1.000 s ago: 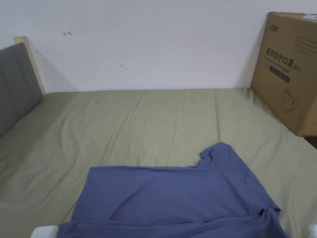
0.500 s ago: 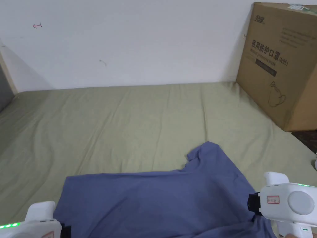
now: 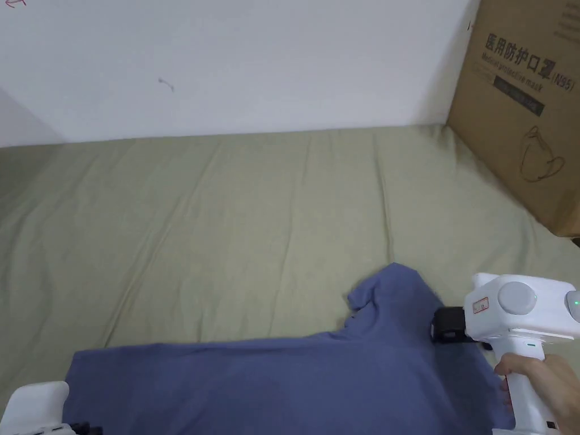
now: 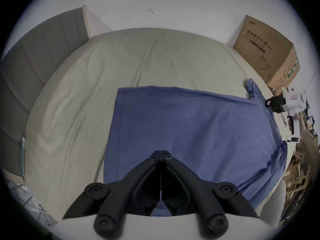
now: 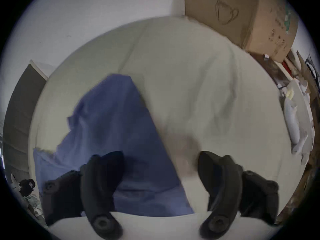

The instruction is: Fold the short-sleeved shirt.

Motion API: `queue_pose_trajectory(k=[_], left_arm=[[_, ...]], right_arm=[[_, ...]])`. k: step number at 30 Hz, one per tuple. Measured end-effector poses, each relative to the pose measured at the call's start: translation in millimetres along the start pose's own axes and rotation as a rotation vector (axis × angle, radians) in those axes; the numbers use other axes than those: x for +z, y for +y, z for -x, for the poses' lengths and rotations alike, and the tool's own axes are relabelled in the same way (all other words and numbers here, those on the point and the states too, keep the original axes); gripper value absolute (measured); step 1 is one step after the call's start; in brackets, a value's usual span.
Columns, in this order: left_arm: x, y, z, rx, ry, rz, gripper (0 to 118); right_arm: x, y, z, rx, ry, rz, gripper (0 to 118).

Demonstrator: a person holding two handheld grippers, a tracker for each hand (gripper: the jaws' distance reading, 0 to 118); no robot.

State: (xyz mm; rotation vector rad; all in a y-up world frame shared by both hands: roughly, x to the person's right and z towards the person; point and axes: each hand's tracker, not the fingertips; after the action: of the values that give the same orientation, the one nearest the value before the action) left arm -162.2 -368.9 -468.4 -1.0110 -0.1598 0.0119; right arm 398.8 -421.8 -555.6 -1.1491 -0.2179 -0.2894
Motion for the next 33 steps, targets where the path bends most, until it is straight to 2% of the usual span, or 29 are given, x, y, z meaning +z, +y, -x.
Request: queue_pose_trajectory(k=[1, 2, 3, 4, 5, 6, 7, 9, 11, 13, 14, 15, 16, 17, 18, 19, 20, 23, 24, 26, 27, 28, 29, 31, 33], left_arm=[[-3, -1, 1, 0.001, 0.001, 0.007, 0], [-4, -2, 2, 0.004, 0.006, 0.019, 0], [-7, -2, 6, 0.006, 0.01, 0.021, 0], [-7, -2, 6, 0.006, 0.012, 0.023, 0], [-6, -3, 7, 0.006, 0.014, 0.026, 0], [-6, -3, 7, 0.006, 0.015, 0.025, 0], [-6, -3, 10, 0.008, 0.017, 0.023, 0], [-5, 0, 13, 0.024, 0.02, 0.014, 0], [-6, 7, 19, 0.033, 0.013, 0.004, 0], [-10, 21, 21, 0.026, 0.013, -0.018, 0], [-13, 31, 22, 0.04, 0.025, -0.041, 7], [-17, 42, 25, 0.054, 0.029, -0.061, 23], [-24, 54, 28, 0.069, 0.03, -0.07, 56], [-36, 64, 32, 0.087, 0.027, -0.058, 103], [-49, 75, 36, 0.104, 0.026, -0.045, 117], [-58, 83, 38, 0.119, 0.031, -0.043, 117], [-69, 91, 41, 0.127, 0.03, -0.037, 110], [-106, 107, 46, 0.123, 0.066, 0.059, 101], [-118, 108, 48, 0.109, 0.086, 0.087, 89], [-128, 106, 51, 0.126, 0.088, 0.119, 84], [-120, 106, 48, 0.12, 0.083, 0.096, 72], [-109, 107, 45, 0.111, 0.083, 0.063, 49], [-102, 107, 41, 0.057, 0.104, 0.021, 8], [-90, 105, 36, 0.032, 0.03, 0.004, 4], [-82, 106, 28, -0.029, 0.095, 0.044, 4]], right_arm=[[-3, -3, 1, 0.004, -0.042, 0.01, 79], [6, -5, 5, 0.03, -0.019, -0.031, 69], [12, -2, 13, 0.083, -0.047, -0.017, 51], [17, -1, 19, 0.126, -0.051, -0.006, 19], [23, -1, 25, 0.183, -0.02, -0.025, 1], [31, -3, 31, 0.187, 0.007, -0.036, 1], [33, -2, 34, 0.198, -0.053, -0.037, 1], [35, -2, 31, 0.184, -0.034, -0.052, 1], [42, -1, 25, 0.137, 0.018, -0.053, 1], [51, -1, 21, 0.128, 0.021, -0.081, 1], [54, -1, 21, 0.132, 0.018, -0.085, 1], [56, 0, 20, 0.133, 0.019, -0.092, 1], [58, 1, 18, 0.135, 0.026, -0.094, 1], [58, 2, 17, 0.136, 0.028, -0.094, 1], [58, 1, 21, 0.137, 0.028, -0.095, 1], [57, 1, 20, 0.138, 0.028, -0.095, 1], [56, 2, 19, 0.139, 0.028, -0.091, 1], [53, 0, 21, 0.133, 0.028, -0.083, 1], [53, 0, 21, 0.135, 0.028, -0.082, 1], [52, -2, 23, 0.139, 0.028, -0.079, 1], [52, -2, 23, 0.138, 0.031, -0.078, 1], [53, -1, 23, 0.139, 0.031, -0.078, 1], [56, -2, 22, 0.139, 0.035, -0.078, 1], [63, -2, 24, 0.119, 0.072, -0.081, 1], [77, -3, 26, 0.119, 0.074, -0.107, 1]])
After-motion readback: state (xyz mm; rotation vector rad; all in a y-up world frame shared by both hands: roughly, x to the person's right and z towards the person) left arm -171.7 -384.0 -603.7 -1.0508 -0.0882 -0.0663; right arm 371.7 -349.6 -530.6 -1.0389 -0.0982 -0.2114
